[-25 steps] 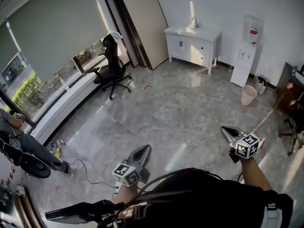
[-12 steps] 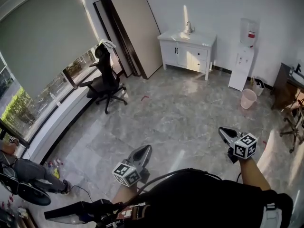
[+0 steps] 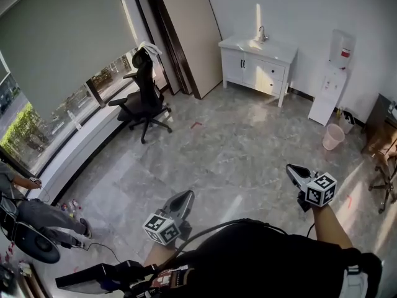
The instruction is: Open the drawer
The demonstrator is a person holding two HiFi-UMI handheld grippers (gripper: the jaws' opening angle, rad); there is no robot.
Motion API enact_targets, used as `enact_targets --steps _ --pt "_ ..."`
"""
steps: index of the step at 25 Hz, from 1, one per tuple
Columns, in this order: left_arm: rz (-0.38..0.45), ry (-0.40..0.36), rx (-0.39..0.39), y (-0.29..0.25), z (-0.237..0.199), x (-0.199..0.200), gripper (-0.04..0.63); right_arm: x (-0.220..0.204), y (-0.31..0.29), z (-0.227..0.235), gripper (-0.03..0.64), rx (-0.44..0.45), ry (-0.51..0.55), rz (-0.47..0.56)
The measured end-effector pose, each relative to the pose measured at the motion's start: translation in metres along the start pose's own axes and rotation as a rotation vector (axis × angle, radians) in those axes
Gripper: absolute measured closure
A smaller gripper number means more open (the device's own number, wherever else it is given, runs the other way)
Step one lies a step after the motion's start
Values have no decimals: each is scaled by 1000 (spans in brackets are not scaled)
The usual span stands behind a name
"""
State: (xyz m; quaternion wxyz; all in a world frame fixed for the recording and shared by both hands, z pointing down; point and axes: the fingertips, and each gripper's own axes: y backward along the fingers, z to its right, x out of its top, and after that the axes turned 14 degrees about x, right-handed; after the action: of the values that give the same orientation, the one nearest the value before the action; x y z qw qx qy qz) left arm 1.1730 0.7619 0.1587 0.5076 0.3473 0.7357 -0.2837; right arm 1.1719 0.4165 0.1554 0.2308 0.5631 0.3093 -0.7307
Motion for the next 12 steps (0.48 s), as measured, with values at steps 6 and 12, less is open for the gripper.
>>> enact_targets --steps 6,12 --pt "7 -14 36 -52 -5 4 604 14 -35 52 615 80 18 -13" --pt "37 3 96 -136 4 20 604 33 -52 143 615 134 15 -27"
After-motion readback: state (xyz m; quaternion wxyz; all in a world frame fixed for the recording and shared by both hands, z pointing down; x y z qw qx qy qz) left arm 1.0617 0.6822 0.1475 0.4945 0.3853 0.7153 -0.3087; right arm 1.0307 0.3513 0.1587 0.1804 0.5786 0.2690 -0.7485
